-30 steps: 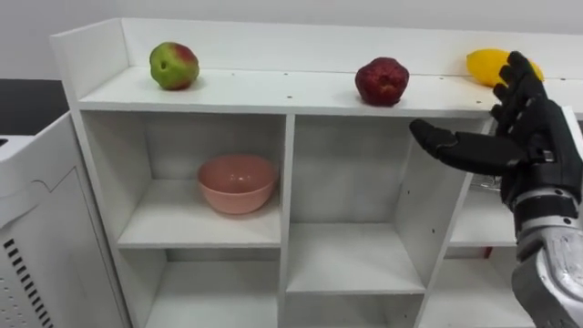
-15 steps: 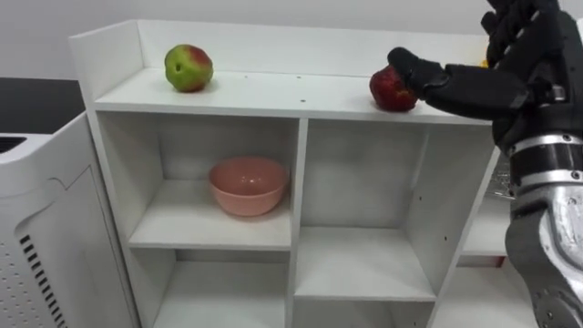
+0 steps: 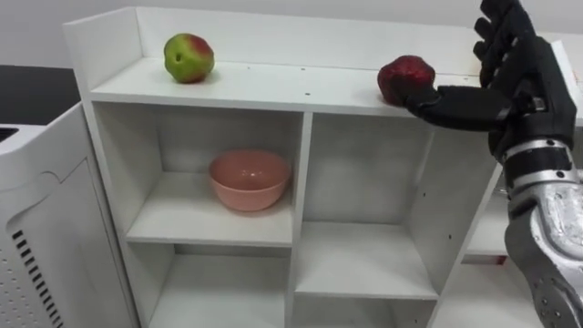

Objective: Arrange fruit in the closet

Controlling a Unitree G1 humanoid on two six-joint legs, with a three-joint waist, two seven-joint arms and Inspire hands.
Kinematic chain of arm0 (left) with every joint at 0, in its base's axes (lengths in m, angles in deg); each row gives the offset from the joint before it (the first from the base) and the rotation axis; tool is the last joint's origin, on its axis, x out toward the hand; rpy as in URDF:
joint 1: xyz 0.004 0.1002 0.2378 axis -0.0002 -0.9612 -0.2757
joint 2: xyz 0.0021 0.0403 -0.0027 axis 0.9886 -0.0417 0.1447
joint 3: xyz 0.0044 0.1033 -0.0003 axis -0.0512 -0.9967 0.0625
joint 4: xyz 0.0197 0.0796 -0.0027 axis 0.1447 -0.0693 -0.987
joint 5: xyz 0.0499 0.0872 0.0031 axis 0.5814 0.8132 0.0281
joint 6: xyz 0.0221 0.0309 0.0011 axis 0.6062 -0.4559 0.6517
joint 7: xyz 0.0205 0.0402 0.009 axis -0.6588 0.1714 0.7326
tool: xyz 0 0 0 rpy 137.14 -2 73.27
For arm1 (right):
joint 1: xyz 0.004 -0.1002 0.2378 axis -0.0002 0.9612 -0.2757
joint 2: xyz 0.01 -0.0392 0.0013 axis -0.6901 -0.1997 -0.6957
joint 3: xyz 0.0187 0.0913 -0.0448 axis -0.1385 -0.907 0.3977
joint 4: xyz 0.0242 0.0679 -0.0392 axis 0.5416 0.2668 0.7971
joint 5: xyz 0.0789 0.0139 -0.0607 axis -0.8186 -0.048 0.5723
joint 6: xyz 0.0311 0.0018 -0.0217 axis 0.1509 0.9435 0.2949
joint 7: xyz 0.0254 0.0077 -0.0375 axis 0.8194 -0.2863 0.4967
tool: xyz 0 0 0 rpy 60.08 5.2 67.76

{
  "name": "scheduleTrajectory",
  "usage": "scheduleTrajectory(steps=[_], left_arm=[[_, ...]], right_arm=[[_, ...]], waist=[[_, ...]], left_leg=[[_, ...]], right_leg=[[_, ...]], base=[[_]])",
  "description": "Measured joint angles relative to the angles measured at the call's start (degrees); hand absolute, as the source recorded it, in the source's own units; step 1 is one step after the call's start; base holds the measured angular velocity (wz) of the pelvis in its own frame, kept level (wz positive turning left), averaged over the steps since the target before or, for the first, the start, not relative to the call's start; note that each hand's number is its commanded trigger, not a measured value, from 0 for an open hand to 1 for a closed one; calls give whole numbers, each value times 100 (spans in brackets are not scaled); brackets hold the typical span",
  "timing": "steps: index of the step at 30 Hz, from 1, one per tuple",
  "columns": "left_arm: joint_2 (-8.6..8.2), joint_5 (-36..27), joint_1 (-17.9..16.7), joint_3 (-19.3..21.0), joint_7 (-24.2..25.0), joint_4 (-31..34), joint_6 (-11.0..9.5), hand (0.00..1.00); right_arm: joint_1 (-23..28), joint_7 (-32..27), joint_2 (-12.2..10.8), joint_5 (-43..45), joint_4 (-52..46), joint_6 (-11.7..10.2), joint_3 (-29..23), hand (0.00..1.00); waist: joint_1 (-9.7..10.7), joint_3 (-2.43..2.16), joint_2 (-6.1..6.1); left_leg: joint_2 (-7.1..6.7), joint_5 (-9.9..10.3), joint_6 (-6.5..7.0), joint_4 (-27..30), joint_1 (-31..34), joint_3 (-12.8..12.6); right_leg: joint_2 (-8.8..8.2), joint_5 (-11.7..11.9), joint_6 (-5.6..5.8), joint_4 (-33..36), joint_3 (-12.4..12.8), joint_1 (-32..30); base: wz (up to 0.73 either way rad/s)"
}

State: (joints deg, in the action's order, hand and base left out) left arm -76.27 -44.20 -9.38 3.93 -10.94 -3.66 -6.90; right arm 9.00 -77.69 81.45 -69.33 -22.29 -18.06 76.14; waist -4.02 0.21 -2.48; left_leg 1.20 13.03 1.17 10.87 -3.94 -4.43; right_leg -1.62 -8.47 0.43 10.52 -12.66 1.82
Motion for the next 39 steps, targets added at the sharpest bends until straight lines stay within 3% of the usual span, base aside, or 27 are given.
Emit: scheduleTrajectory(steps=[4, 13, 29, 32, 33, 35, 36, 39], left_arm=[[18, 0, 92, 1, 14, 5, 23, 0], [71, -2, 240, -2, 55, -1, 30, 0], [91, -17, 241, 9, 167, -35, 128, 0], [103, -20, 252, 7, 169, -33, 208, 0], [111, -53, 266, 5, 177, -33, 257, 0], [123, -118, 283, -1, 204, -32, 294, 0], [128, -117, 290, -1, 237, -32, 330, 0], [139, -117, 297, -1, 238, -28, 396, 0]], right_arm=[[-246, 4, 1, -3, 170, 2, -1, 0], [-259, 41, 149, -130, 593, 3, 3, 0], [-258, 289, 164, -131, 977, 3, 58, 0], [-258, 327, 164, -105, 1031, 98, 143, 0], [-257, 385, 164, -94, 1073, 126, 182, 8], [-257, 453, 164, -92, 1181, 146, 220, 65], [-257, 466, 165, -81, 1191, 142, 218, 100], [-257, 498, 165, -62, 1226, 165, 220, 100]], waist=[[-32, -14, -22], [-106, -28, -138], [-94, -25, -139], [-82, -26, -138], [-79, -26, -136], [-80, -24, -129], [-80, -28, -119], [-67, -22, -99]], left_leg=[[14, -1, -1, 0, 0, 0], [15, -2, 1, 33, -52, -4], [-1, -1, 1, 56, -22, 1], [1, -1, 1, 59, 15, 9], [1, -1, 1, 63, 22, 14], [0, -1, 1, 68, 23, 30], [-2, -2, 1, 72, 19, 42], [-8, -2, 1, 84, 2, 75]], right_leg=[[-1, 0, 0, 0, -4, -4], [-25, 0, 0, 6, -18, 62], [-16, 2, -3, 8, -34, 50], [-17, 2, -3, 1, -34, 15], [-17, 2, -3, -8, -39, 16], [-17, 2, -3, -9, -43, 23], [-17, 2, -3, -9, -46, 36], [-19, 2, -3, -29, -45, 90]], base=[[0], [0], [0], [0], [4], [4], [4], [6]])
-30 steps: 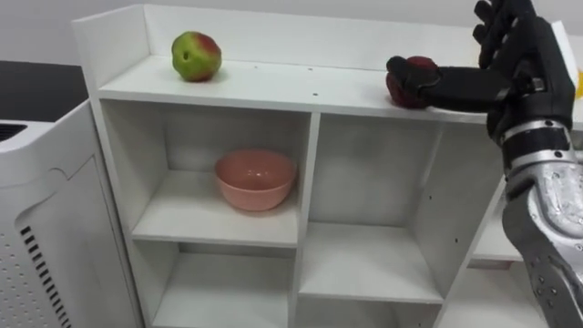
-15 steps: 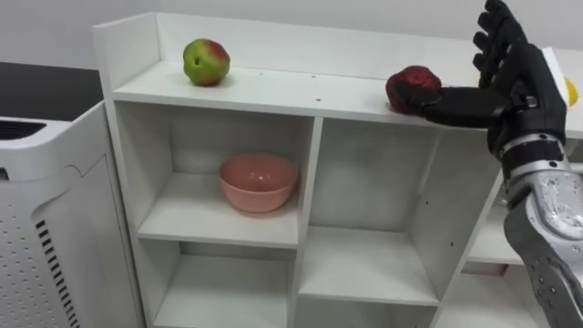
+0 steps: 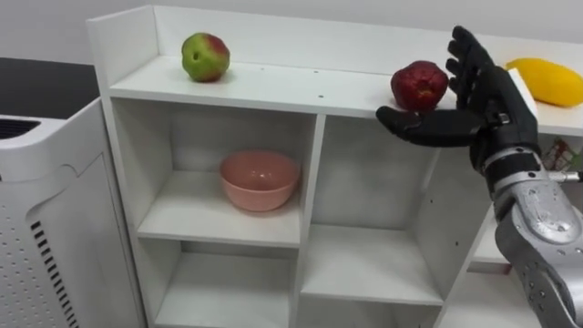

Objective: Arrange fruit in the closet

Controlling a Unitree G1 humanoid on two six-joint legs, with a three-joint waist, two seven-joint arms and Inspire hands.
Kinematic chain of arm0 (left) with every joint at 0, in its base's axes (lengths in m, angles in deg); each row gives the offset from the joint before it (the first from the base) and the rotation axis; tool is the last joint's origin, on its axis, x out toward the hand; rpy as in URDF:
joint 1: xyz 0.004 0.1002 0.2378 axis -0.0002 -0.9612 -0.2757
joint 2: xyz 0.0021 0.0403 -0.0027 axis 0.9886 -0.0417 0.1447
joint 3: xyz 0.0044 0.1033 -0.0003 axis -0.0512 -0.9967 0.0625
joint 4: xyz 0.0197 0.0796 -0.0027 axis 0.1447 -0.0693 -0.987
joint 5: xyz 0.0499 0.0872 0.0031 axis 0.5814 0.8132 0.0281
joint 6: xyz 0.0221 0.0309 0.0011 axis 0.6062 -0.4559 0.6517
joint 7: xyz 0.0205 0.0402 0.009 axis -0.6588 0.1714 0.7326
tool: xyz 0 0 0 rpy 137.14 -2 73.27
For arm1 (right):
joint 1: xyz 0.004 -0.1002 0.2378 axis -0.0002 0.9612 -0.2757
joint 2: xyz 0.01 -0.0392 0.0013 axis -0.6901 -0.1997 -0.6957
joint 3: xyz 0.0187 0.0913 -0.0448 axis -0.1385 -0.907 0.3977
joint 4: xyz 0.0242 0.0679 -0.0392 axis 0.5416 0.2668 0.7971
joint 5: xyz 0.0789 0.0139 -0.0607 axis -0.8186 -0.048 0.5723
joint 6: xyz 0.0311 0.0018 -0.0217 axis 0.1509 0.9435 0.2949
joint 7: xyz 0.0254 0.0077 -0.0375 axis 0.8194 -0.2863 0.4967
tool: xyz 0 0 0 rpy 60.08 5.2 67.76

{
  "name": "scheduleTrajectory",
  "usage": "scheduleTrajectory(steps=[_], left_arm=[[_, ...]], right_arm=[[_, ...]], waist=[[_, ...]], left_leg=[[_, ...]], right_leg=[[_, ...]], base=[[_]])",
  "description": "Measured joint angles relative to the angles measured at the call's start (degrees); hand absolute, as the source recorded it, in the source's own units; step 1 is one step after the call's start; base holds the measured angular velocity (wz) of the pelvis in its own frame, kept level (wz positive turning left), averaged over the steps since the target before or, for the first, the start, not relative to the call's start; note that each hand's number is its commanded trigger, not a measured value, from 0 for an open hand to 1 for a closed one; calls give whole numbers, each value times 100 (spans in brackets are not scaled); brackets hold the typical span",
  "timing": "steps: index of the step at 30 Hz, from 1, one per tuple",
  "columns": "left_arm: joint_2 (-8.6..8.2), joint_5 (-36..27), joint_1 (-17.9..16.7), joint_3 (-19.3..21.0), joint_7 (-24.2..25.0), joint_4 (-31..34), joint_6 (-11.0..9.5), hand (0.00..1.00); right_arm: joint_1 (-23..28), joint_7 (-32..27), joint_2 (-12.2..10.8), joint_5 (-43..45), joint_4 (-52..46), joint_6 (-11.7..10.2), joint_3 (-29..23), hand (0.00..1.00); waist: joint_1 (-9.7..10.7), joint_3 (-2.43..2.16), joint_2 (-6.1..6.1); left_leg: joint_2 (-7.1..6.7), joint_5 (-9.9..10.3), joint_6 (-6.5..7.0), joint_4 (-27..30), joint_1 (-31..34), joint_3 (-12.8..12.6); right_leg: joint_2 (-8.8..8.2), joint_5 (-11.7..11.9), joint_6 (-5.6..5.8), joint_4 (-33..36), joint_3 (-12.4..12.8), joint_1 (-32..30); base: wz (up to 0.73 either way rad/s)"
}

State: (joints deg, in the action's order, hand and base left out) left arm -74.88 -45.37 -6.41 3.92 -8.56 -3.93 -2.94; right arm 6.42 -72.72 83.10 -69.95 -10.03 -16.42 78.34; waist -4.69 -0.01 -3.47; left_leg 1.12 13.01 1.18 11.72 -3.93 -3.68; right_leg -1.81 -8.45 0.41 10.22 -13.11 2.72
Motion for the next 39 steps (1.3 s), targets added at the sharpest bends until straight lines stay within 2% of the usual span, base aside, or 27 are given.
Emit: scheduleTrajectory(steps=[6, 16, 21, 26, 39], left_arm=[[49, -181, 0, 4, -4, 48, 132, 0], [98, -358, 123, -42, -10, 250, 120, 0], [98, -517, 121, -145, -4, 227, 122, 0], [94, -556, 121, -205, -2, 161, 83, 0], [77, -553, 20, -206, -61, -94, -79, 0]], right_arm=[[2, -4, 0, 125, -1, 51, 10, 100], [11, -79, 3, 207, -6, 26, 9, 100], [13, -57, 3, 197, -63, 43, 52, 100], [389, 110, 0, 255, -789, 147, 132, 100], [1056, 630, -21, 443, -2690, 164, 319, 100]], waist=[[7, -7, 53], [-9, -18, 69], [0, -39, 113], [2, -65, 165], [-4, -37, 207]], left_leg=[[2, -1, -2, 8, -17, 44], [0, -1, -2, -6, -83, 51], [-1, -1, -2, 0, -74, 51], [-12, -2, -4, -2, -82, 42], [2, -3, -5, -89, -177, -114]], right_leg=[[2, 0, 0, -45, -11, 58], [4, 0, 0, -52, -27, 115], [9, 0, 0, -48, 0, 116], [19, 0, 0, -46, 33, 115], [31, 2, -3, -35, 158, 132]], base=[[3], [0], [0], [0], [-5]])
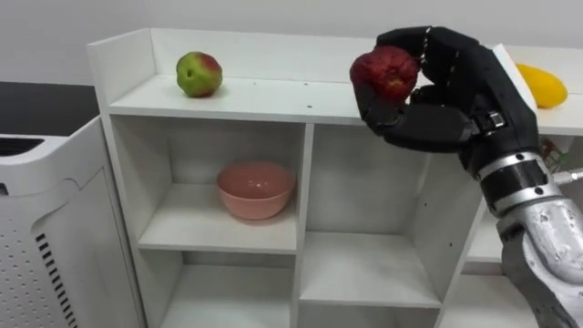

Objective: Arrange fruit in the closet

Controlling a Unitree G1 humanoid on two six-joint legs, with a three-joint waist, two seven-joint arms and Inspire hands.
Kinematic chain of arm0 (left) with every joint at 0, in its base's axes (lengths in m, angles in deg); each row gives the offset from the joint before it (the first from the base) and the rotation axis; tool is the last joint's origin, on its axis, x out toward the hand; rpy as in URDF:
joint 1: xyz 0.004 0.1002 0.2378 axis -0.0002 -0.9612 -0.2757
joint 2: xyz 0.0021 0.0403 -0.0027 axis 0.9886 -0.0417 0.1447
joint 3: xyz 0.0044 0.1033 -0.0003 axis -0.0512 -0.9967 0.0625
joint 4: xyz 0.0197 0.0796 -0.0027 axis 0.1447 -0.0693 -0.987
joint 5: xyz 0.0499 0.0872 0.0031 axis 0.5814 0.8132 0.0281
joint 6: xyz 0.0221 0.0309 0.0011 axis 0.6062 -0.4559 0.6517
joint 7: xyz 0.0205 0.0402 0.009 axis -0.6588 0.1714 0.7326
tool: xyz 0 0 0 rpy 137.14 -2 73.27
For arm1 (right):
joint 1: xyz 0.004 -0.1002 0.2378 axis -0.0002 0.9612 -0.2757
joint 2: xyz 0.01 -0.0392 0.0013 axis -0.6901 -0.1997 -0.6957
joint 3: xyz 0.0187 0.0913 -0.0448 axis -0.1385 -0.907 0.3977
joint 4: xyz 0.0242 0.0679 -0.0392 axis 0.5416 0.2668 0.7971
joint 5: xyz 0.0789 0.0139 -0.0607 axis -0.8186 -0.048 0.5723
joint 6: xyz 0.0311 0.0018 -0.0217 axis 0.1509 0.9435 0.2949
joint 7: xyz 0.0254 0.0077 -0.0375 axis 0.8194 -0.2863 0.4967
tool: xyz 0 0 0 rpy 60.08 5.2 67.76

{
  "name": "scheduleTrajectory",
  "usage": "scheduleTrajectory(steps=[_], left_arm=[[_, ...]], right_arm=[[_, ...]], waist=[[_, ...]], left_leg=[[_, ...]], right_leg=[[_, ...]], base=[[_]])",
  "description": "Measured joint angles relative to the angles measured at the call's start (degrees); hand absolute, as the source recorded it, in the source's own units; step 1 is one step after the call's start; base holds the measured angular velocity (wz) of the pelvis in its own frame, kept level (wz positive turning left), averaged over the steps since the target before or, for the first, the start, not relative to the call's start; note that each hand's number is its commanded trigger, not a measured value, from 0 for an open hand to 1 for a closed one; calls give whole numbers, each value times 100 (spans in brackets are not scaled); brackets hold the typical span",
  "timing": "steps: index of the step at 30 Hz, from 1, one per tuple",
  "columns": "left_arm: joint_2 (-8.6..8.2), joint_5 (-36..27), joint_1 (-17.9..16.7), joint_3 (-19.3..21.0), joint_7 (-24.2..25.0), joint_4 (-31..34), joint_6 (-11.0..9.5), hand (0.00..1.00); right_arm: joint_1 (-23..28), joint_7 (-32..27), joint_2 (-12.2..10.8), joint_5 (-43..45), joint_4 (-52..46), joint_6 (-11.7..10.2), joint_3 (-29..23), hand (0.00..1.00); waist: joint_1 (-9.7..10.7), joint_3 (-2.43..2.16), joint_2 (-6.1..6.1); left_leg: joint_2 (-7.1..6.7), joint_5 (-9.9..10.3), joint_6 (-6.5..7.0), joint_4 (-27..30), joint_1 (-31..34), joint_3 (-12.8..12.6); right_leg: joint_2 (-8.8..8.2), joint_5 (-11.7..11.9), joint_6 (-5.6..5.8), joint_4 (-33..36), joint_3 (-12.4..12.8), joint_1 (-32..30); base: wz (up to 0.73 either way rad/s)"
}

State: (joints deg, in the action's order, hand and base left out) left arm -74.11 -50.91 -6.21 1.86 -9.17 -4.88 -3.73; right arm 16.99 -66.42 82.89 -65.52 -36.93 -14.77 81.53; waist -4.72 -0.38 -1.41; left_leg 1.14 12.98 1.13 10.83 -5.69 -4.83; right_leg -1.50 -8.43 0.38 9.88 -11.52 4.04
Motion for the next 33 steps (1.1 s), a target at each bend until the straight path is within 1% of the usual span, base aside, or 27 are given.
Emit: scheduleTrajectory(steps=[2, 3, 4, 6, 8, 10, 12, 13, 14, 15, 16, 17, 18, 19, 20, 22, 23, 25, 26, 27, 29, 31, 32, 33], left_arm=[[-5, -6, -12, 0, -74, -2, -35, 0], [-8, -8, -29, 0, -107, -2, -83, 0], [-20, -8, -42, 0, -174, -2, -96, 0], [-33, -8, -76, 0, -200, -5, -97, 0], [-40, -31, -91, -3, -212, -38, -102, 0], [-54, -117, -125, -16, -290, -142, -181, 0], [-62, -215, -161, -38, -337, -253, -264, 0], [-64, -317, -220, -57, -389, -261, -275, 0], [-69, -344, -243, -66, -412, -260, -286, 0], [-78, -347, -264, -119, -435, -287, -312, 0], [-115, -347, -267, -149, -455, -326, -335, 0], [-137, -350, -266, -172, -457, -346, -344, 0], [-179, -350, -267, -229, -457, -377, -391, 0], [-215, -353, -262, -279, -459, -434, -451, 0], [-225, -360, -263, -323, -459, -480, -455, 0], [-227, -375, -200, -573, -465, -529, -454, 0], [-226, -431, -180, -633, -470, -529, -454, 0], [-222, -573, -57, -790, -523, -676, -457, 0], [-223, -572, -39, -794, -523, -686, -456, 0], [-227, -578, -16, -797, -523, -687, -456, 0], [-228, -713, 51, -799, -523, -779, -478, 0], [-220, -931, 195, -882, -569, -926, -546, 0], [-219, -946, 213, -895, -576, -932, -546, 0], [-236, -1023, 248, -899, -573, -947, -546, 0]], right_arm=[[30, 81, -1, -66, -71, 0, 65, 100], [42, 130, -22, -82, -116, 5, 71, 100], [57, 172, -51, -50, -208, 11, 74, 100], [86, 270, -92, 21, -291, 10, 89, 100], [126, 296, -205, 49, -296, 10, 90, 100], [213, 374, -289, 8, -280, 9, 139, 100], [287, 392, -360, -45, -227, -12, 240, 100], [421, 378, -450, -104, -186, -31, 314, 100], [520, 377, -492, -135, -154, -67, 351, 100], [707, 377, -567, -152, 35, -206, 454, 100], [879, 382, -651, -154, 247, -217, 538, 100], [977, 383, -685, -157, 354, -216, 562, 100], [1157, 386, -704, -166, 522, -208, 602, 100], [1254, 389, -710, -171, 721, -226, 657, 100], [1258, 394, -722, -200, 954, -247, 709, 100], [1257, 412, -732, -396, 1724, -236, 758, 100], [1257, 399, -743, -484, 1882, -235, 756, 100], [1258, 271, -853, -705, 2536, -238, 757, 100], [1259, 224, -888, -735, 2651, -234, 757, 100], [1259, 161, -928, -853, 2843, -240, 757, 100], [1243, 170, -926, -1321, 3366, -372, 744, 100], [1222, 81, -929, -1887, 3931, -385, 709, 100], [1221, 59, -938, -2031, 4038, -384, 688, 100], [1218, 16, -948, -2333, 4171, -375, 642, 100]], waist=[[1, 12, 18], [-4, 20, 31], [-16, 33, 51], [-23, 35, 80], [-25, 34, 90], [-46, 34, 100], [-58, 37, 106], [-59, 36, 109], [-60, 38, 112], [-58, 50, 130], [-58, 45, 122], [-58, 48, 134], [-66, 33, 151], [-65, 35, 177], [-60, 40, 187], [-39, 30, 184], [-32, 30, 184], [-27, 33, 183], [-31, 35, 182], [-18, 41, 180], [-9, 67, 173], [-16, 107, 140], [-33, 117, 146], [-15, 137, 170]], left_leg=[[-1, 0, 0, -9, 0, -28], [0, 0, 0, -19, 0, -49], [3, 0, -1, -34, 2, -66], [3, 1, -1, -54, 0, -71], [6, 0, -1, -67, 4, -71], [9, 0, -2, -67, 7, -88], [12, 0, -2, -67, 7, -123], [19, -1, -2, -65, -4, -119], [20, -1, -2, -65, -2, -116], [20, 0, -2, -65, 8, -114], [25, 0, -2, -62, 21, -113], [27, 0, -2, -49, 41, -112], [28, -1, -1, -16, 135, -107], [24, -11, 13, 4, 217, -111], [20, -19, 19, 5, 242, -123], [10, -44, 42, 80, 458, -130], [6, -60, 46, 86, 516, -130], [-6, -111, 51, 89, 663, -127], [-7, -119, 51, 96, 709, -126], [-12, -138, 51, 106, 784, -117], [-13, -141, 51, 169, 875, -90], [-21, -143, 53, 301, 1149, -69], [-34, -150, 65, 326, 1226, -70], [-63, -164, 86, 389, 1368, -75]], right_leg=[[5, 1, -1, -1, 7, -3], [10, 1, -1, -1, 31, -15], [14, 1, -1, -1, 41, -30], [18, 0, -1, -5, 51, -40], [23, 0, -1, -6, 63, -55], [27, 0, -1, -8, 87, -91], [33, 1, -1, -18, 161, -115], [38, 1, -1, -21, 181, -112], [40, 1, -1, -25, 181, -113], [38, 2, -2, -31, 180, -116], [33, 3, -5, -23, 180, -130], [27, 5, -7, -17, 177, -143], [7, 9, -8, 14, 168, -235], [-5, 24, -6, 45, 170, -326], [-12, 24, -6, 95, 185, -380], [-50, 27, -9, 198, 145, -609], [-64, 37, -16, 204, 123, -659], [-106, 62, -27, 250, 75, -823], [-126, 62, -27, 290, 56, -877], [-142, 68, -37, 308, 28, -956], [-155, 66, -40, 399, 13, -1044], [-195, 60, -43, 560, 14, -1320], [-216, 59, -45, 597, 9, -1393], [-253, 57, -48, 639, -28, -1526]], base=[[-5], [-6], [-6], [-3], [0], [-3], [-13], [-9], [0], [0], [0], [0], [0], [-3], [-8], [-2], [7], [2], [0], [0], [7], [6], [4], [5]])
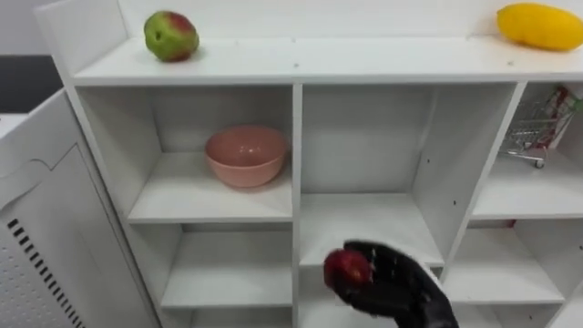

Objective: Arrange fruit in the closet

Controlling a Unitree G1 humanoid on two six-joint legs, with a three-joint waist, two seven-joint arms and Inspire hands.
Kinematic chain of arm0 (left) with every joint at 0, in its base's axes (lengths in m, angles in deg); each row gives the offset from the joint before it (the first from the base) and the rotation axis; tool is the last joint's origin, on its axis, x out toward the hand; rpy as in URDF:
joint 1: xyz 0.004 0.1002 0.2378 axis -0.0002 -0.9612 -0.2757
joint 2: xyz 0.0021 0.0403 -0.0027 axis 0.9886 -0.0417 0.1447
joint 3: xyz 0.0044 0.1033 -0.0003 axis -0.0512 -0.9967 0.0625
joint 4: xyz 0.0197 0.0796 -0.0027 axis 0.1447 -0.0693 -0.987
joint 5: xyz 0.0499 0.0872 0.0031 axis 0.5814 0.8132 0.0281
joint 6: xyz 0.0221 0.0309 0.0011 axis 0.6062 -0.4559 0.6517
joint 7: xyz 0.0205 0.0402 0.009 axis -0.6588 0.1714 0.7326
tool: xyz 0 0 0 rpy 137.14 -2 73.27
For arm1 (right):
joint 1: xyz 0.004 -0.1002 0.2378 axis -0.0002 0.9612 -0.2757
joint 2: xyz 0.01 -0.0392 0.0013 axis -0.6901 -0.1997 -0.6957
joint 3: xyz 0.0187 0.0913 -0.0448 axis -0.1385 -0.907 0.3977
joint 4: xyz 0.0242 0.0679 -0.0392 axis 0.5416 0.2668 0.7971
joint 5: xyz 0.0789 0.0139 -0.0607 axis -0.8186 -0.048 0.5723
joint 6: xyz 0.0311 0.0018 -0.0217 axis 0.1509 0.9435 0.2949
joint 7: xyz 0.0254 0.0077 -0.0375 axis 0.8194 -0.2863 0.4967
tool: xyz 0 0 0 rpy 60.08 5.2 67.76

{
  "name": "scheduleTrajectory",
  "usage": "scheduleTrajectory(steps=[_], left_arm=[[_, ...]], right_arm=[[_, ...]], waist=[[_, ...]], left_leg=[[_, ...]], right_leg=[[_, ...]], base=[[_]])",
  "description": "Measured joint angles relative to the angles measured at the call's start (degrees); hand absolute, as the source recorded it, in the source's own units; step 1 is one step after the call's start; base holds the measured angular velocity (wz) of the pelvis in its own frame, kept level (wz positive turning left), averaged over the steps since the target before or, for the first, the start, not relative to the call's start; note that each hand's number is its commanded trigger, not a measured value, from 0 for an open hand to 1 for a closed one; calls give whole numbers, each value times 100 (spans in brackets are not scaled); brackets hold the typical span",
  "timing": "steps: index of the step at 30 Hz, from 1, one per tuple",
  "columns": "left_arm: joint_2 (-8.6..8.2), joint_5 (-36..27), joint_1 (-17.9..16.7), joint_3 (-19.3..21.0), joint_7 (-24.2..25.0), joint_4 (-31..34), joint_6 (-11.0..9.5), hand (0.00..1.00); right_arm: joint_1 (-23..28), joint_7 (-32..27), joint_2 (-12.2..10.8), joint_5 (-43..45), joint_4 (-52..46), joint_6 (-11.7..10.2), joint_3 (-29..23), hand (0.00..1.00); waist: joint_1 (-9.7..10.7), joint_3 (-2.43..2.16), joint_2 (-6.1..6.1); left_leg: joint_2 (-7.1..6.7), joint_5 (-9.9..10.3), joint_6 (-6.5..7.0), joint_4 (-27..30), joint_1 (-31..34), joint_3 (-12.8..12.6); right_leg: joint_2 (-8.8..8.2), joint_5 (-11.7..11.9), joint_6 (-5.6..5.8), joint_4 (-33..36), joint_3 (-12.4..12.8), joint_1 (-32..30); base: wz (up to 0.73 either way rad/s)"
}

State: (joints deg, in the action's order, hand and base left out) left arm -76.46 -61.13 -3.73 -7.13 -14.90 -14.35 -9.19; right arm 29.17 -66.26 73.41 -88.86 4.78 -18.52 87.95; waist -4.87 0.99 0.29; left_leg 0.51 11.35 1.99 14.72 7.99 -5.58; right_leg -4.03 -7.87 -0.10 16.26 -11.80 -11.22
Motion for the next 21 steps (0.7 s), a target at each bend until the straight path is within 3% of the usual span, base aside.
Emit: scheduleTrajectory(steps=[1, 4, 6, 10, 13, 21], left_arm=[[-16, -110, 48, -2, 5, -77, 9, 0], [-41, -349, 120, -11, -22, -92, 30, 0], [-70, -392, 235, -16, -72, -118, 50, 0], [-89, -455, 312, -51, -110, -135, 74, 0], [-77, -639, 384, -115, -126, -134, 90, 0], [-50, -996, 675, -281, -251, -154, 130, 0]], right_arm=[[-8, -2, -7, -375, 165, 0, -63, 100], [-190, -66, -213, -1431, 858, -1, -406, 100], [-222, -105, -218, -1905, 953, -1, -517, 100], [-620, -105, -218, -3382, 1680, -7, -653, 100], [-1046, -93, -212, -3994, 2167, -15, -858, 100], [-1509, -84, -138, -4875, 2734, 49, -1036, 100]], waist=[[3, 37, 30], [22, 95, 35], [20, 128, 58], [-3, 151, 51], [3, 168, 22], [-50, 220, -109]], left_leg=[[-28, -13, 21, 40, 103, 10], [-101, -33, 57, 179, 420, 1], [-137, -42, 76, 291, 703, 12], [-205, -73, 116, 364, 1085, 34], [-260, -133, 154, 474, 1346, 15], [-354, -177, 196, 895, 2067, 11]], right_leg=[[-31, -4, 5, 84, 0, -114], [-135, -81, 13, 398, -33, -481], [-220, -110, 15, 583, -81, -762], [-301, -116, 12, 771, -71, -1180], [-385, -120, 12, 946, -19, -1485], [-520, -161, 21, 1402, 75, -2225]], base=[[7], [8], [18], [12], [4], [5]])
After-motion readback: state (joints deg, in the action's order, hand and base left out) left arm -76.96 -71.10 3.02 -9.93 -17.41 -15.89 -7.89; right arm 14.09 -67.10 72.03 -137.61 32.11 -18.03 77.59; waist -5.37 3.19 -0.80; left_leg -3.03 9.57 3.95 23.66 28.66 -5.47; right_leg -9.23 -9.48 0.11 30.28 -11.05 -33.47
